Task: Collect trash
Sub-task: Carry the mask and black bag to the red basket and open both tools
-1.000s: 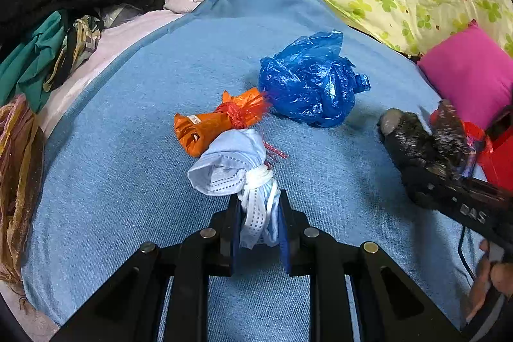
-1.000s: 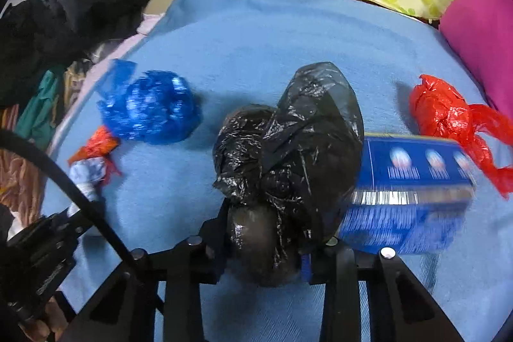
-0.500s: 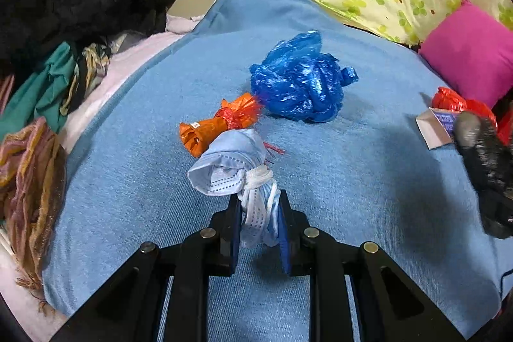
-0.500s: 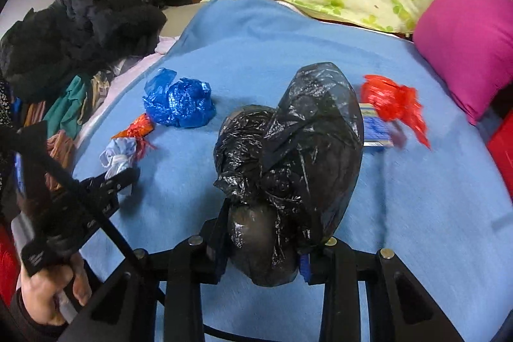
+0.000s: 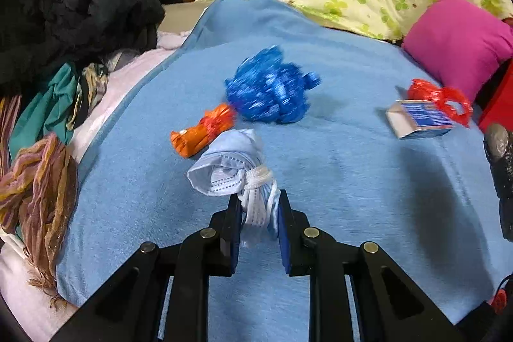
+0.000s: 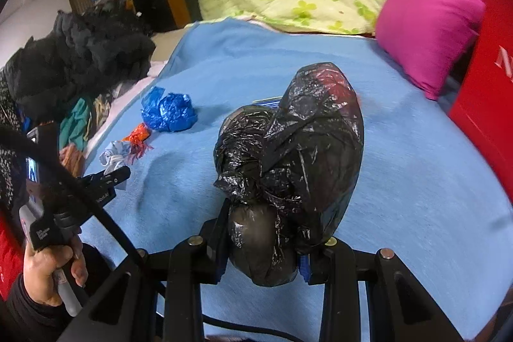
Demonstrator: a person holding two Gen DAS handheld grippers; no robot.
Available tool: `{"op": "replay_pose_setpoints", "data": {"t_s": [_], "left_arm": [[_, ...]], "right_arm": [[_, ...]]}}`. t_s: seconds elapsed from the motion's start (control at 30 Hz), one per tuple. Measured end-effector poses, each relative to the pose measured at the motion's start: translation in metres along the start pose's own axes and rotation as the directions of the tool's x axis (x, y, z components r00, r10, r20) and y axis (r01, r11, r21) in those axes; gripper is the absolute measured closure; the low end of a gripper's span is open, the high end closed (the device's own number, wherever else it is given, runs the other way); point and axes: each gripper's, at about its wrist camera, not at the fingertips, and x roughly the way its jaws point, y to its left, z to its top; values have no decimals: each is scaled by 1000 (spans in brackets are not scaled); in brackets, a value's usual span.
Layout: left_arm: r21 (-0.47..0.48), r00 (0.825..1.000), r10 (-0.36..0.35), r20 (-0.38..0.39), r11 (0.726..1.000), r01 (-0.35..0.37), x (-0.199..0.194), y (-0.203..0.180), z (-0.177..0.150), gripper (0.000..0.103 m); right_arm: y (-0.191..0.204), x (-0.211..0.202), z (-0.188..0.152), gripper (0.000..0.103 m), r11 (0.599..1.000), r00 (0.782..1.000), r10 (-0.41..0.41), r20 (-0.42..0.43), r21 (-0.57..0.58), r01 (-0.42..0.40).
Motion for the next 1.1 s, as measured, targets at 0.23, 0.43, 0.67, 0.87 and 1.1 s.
{"op": "replay_pose_setpoints", "data": {"t_s": [0.23, 0.43, 0.67, 0.87, 1.1], "left_arm": [[80, 993, -104, 52, 992, 99, -44, -52, 3, 82], [168, 966, -251, 53, 956, 239, -85, -109, -5, 82], [323, 907, -420, 13, 861, 394, -135, -191, -29, 82], [417, 867, -495, -49, 779, 468, -163, -245, -58, 82], [518, 839, -533, -109, 690, 506, -184, -291, -93, 82]], "right_arm": [[-45, -55, -29, 67, 993, 996, -63, 65, 102, 57], [-93, -120, -71, 67, 968, 981, -160, 112, 213, 133], [-151, -203, -149, 67, 891, 940, -319, 121, 376, 254], [-195, -240, -228, 67, 787, 912, -409, 35, 519, 333], [-229, -240, -279, 67, 707, 898, -437, -46, 599, 375]]}}
